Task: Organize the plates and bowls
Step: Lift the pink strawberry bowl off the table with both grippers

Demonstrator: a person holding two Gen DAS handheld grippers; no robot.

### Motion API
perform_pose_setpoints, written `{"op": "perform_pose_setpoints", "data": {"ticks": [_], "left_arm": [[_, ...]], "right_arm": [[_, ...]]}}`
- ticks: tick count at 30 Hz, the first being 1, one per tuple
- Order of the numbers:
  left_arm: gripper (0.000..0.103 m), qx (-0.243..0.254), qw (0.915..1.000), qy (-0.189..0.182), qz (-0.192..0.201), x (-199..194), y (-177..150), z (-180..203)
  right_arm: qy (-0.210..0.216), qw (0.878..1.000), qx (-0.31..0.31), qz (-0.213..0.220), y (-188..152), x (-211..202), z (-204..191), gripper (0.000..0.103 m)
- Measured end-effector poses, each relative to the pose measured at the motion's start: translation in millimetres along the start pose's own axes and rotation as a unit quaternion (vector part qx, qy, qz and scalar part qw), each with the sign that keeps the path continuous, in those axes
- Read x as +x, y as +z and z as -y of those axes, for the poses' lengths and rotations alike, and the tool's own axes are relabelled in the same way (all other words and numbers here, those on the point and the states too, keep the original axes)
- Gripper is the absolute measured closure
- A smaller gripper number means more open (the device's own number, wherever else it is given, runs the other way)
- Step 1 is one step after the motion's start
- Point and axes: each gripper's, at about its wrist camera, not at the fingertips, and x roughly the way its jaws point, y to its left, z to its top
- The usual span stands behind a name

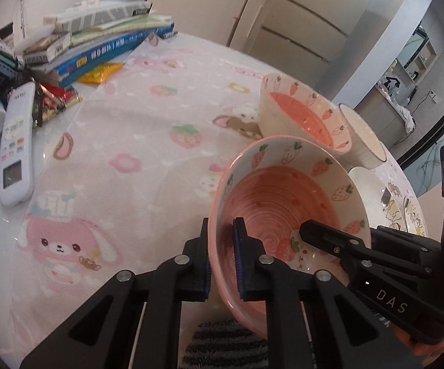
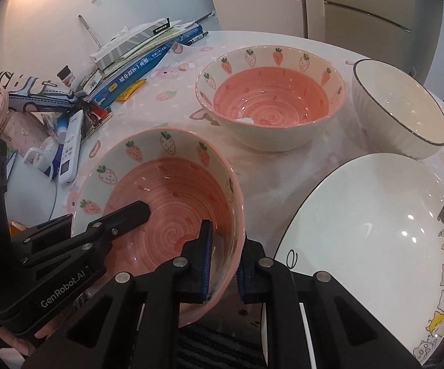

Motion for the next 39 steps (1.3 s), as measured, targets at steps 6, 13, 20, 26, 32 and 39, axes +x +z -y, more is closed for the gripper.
{"op": "perform_pose_setpoints", "data": {"ticks": [6,13,20,26,32,39], "left_arm": [[0.092,0.026,0.9987,0.0,0.044,-21,-1,13],[0.092,0.048,0.9938,0.02,0.098,-69,10,44],[0.092,0.071,0.9834,0.02,0.166,-127,55,80],[0.092,0.059,0.9701,-0.005,0.235,-142,93,92],[0.091,0.07,0.9716,-0.034,0.223,-92,107,91],[0.091,0.055,0.9797,-0.048,0.187,-29,98,74]], "right_arm": [[0.01,1.0,0.012,0.026,4,-25,2,0.088],[0.027,0.996,0.021,0.085,11,-80,-1,0.089],[0.025,0.985,0.019,0.17,38,-157,-6,0.089],[0.047,0.972,0.063,0.223,63,-188,7,0.089],[0.001,0.963,0.065,0.261,68,-171,23,0.088],[-0.016,0.968,0.081,0.237,64,-109,44,0.088]]}}
